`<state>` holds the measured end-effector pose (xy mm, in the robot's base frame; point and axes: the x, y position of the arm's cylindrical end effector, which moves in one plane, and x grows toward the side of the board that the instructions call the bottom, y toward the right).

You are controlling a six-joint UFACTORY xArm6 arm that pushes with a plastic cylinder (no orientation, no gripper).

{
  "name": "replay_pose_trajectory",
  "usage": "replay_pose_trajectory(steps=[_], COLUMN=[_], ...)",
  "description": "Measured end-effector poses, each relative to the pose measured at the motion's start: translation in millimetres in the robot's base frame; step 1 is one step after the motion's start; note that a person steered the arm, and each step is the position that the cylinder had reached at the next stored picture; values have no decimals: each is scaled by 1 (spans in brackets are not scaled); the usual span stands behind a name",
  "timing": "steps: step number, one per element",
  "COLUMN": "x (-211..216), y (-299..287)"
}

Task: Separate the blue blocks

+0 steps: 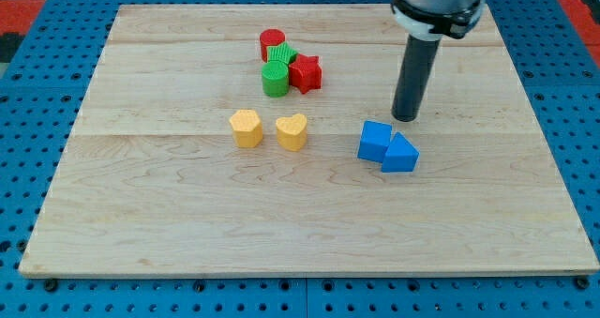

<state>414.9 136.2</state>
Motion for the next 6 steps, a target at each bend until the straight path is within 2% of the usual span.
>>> replay_pose_trajectory(steps=[1,2,3,5,6], x=[8,46,81,88,87], y=[17,74,95,26,20])
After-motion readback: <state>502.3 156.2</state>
